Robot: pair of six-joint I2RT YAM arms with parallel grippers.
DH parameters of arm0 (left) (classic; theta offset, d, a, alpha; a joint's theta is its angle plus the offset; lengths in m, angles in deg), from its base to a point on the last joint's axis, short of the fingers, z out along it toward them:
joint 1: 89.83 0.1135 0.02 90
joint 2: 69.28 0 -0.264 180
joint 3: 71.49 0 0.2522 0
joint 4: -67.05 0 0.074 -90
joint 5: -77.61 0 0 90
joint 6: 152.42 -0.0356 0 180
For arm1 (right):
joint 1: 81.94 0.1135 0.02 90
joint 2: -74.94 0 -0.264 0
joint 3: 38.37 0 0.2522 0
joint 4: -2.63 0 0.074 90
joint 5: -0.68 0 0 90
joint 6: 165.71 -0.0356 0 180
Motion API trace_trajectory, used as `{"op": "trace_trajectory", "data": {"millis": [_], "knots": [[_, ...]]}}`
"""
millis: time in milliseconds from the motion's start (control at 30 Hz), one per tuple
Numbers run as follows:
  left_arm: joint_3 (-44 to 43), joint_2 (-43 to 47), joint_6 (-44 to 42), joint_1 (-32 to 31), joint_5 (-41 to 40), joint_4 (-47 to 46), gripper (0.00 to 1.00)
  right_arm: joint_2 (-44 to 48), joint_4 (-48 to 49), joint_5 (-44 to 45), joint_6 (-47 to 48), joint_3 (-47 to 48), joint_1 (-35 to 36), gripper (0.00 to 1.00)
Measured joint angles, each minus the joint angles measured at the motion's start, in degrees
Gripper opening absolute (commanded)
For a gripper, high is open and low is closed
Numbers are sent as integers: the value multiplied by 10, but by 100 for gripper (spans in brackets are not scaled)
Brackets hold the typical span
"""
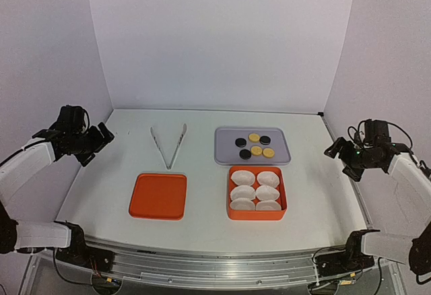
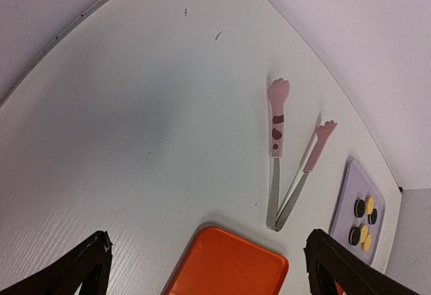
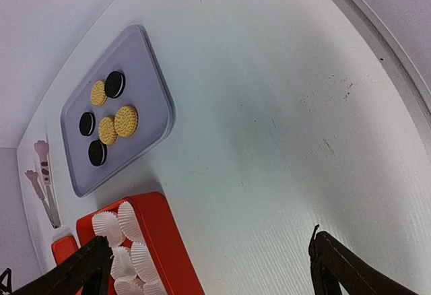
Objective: Pack the cookies
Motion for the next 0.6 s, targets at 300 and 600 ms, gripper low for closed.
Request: {"op": "trace_trajectory", "data": {"millis": [300, 600], "knots": [[-69, -153, 2, -11, 38, -45, 96, -14, 0, -29, -1, 0, 0, 98], [-270, -398, -1, -120, 9, -45, 73, -26, -12, -22, 30, 0, 23, 98]]}}
